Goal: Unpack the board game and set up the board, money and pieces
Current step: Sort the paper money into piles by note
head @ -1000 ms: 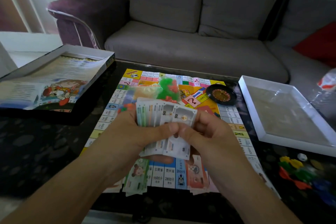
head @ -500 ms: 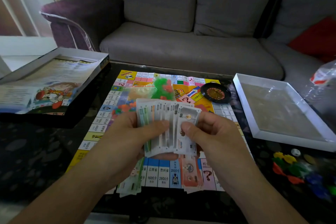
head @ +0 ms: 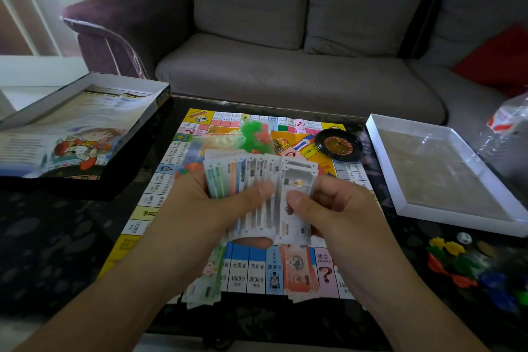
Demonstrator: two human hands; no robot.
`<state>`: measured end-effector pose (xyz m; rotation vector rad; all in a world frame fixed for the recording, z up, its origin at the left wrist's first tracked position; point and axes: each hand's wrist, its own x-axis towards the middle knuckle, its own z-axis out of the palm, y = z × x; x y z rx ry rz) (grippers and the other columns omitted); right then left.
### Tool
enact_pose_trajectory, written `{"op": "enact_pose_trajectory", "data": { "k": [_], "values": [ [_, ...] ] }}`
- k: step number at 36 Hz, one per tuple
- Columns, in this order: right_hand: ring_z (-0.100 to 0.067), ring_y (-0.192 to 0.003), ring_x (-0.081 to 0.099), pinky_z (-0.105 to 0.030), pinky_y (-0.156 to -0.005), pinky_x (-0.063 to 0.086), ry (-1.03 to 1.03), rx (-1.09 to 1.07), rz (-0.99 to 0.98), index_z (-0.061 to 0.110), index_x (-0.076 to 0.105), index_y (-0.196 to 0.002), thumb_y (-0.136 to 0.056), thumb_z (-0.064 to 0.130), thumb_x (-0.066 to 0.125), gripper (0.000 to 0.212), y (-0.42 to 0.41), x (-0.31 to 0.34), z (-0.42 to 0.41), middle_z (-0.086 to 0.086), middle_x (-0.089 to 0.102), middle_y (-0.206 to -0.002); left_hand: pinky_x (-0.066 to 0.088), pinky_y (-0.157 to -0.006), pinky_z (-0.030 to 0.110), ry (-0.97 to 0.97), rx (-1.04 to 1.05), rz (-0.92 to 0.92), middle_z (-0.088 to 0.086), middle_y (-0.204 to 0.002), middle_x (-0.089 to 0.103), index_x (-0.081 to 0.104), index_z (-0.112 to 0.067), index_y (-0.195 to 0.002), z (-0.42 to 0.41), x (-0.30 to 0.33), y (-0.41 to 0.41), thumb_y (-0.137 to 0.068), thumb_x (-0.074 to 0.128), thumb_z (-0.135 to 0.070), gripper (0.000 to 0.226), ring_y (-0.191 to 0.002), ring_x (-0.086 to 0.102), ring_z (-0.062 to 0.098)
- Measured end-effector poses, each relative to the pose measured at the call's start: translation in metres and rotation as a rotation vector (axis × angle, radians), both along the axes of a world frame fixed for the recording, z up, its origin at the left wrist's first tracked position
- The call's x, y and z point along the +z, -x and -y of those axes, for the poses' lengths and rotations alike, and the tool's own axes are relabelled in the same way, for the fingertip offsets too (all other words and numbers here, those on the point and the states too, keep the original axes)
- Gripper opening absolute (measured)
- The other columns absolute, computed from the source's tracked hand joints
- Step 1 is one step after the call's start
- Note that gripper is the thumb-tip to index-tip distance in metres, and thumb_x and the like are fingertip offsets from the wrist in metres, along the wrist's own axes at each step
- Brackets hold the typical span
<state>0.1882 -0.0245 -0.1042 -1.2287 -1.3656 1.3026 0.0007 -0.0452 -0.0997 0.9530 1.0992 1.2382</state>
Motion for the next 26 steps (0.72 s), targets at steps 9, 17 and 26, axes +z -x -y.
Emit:
{"op": "enact_pose_trajectory", "data": {
  "k": [9, 17, 26],
  "values": [
    [-0.021, -0.092, 0.079, -0.048, -0.085, 0.065, 0.041, 0.025, 0.002, 0.022, 0.081, -0.102, -0.098, 0.010, 0.069, 0.018, 0.001, 0.000, 0.002, -0.002, 0.082, -0.098, 0.062, -0.079, 0.058, -0.031, 0.034, -0.082, 0.012, -0.105, 0.080, 0.077, -0.011, -0.113, 0.000, -0.004, -0.001, -0.074, 0.080, -0.015, 0.040, -0.091, 0.078, 0.037],
    [-0.012, -0.089, 0.078, -0.041, -0.081, 0.064, 0.015, -0.070, 0.059, 0.027, 0.079, -0.102, -0.100, 0.011, 0.067, 0.020, -0.004, 0.002, 0.001, 0.006, 0.081, -0.096, 0.065, -0.065, 0.053, 0.015, 0.047, -0.045, 0.010, -0.103, 0.080, 0.075, -0.009, -0.113, -0.001, -0.004, -0.003, -0.082, 0.076, -0.008, 0.031, -0.088, 0.079, 0.035],
    [-0.016, -0.086, 0.073, -0.044, -0.072, 0.063, -0.055, 0.062, 0.298, 0.033, 0.050, -0.109, -0.110, 0.039, 0.045, 0.007, 0.017, -0.011, 0.019, 0.008, 0.071, -0.098, 0.064, -0.059, 0.031, -0.069, 0.076, -0.248, 0.001, -0.088, 0.081, 0.082, -0.021, -0.096, 0.004, -0.007, -0.014, -0.088, 0.078, -0.009, 0.015, -0.075, 0.079, 0.020]
  ]
}}
